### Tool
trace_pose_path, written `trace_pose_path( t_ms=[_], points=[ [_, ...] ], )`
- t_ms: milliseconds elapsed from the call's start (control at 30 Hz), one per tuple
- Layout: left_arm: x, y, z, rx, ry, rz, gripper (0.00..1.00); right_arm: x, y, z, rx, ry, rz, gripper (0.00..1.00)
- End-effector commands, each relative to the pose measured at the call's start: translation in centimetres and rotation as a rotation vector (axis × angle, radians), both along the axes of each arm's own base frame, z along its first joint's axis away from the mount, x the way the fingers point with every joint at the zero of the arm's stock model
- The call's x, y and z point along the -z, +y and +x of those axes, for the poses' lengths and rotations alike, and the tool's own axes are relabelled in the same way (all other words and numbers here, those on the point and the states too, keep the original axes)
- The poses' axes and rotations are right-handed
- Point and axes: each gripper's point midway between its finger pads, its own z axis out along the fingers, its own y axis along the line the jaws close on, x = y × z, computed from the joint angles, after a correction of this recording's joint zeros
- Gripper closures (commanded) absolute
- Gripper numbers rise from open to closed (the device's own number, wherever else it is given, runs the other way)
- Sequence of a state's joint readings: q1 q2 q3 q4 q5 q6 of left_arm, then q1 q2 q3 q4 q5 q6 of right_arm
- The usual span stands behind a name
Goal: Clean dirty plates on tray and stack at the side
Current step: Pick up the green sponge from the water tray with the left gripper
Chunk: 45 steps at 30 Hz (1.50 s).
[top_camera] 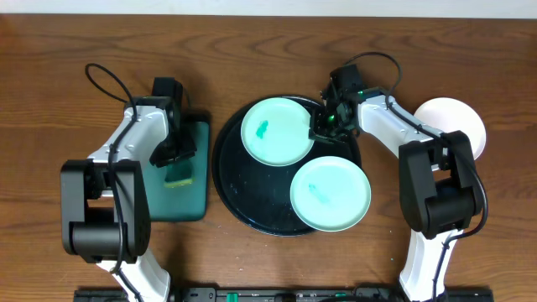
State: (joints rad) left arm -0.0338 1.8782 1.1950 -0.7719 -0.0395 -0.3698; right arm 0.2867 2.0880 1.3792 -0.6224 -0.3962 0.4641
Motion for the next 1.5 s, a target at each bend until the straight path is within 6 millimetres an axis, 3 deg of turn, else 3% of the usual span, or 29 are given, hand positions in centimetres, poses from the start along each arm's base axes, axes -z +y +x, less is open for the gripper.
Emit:
trace_pose_path(
  t_ms=[0,100,267,367,467,667,867,1033,1200,1467],
  points=[
    [1.3,-0.1,-0.5,0.007,0.031,-0.005,0.74,1.4,0.0,-0.8,0.002,0.049,-0.015,0.99],
    [1.3,-0.1,-0.5,0.008,0.032,-0.004,0.92,1.5,0.0,-1.0,0.003,0.058,-0.018,0.99],
    [0.7,-0.1,-0.3,0.012,0.014,-0.004,0.93,1.5,0.0,-1.1,-0.001,0.058,-0.018,0.99],
    [-1.3,-0.1,0.3,0.020,-0.048,-0.004,0.93,1.5,-0.1,-1.2,-0.002,0.063,-0.019,0.99],
    [-4.9,-0.3,1.0,0.032,-0.158,-0.005,0.93,1.5,-0.1,-1.2,-0.008,0.063,-0.021,0.99],
    [-14.0,-1.3,1.3,0.152,-0.428,0.010,0.93,1.5,-0.1,-1.2,-0.009,0.061,-0.021,0.99],
    [-22.2,-0.9,-0.4,0.224,-0.670,0.165,0.93,1.5,-0.1,-1.2,-0.021,0.056,-0.023,0.99],
    [-27.1,-0.9,-1.8,0.284,-0.822,0.266,0.93,1.5,-0.1,-1.2,-0.022,0.056,-0.022,0.99],
    [-29.5,-1.1,-2.4,0.332,-0.905,0.295,0.93,1.5,-0.1,-1.2,-0.022,0.056,-0.022,0.99],
    [-29.9,-1.1,-2.3,0.343,-0.918,0.303,0.93,1.5,-0.1,-1.3,-0.022,0.060,-0.024,0.99]
  ],
)
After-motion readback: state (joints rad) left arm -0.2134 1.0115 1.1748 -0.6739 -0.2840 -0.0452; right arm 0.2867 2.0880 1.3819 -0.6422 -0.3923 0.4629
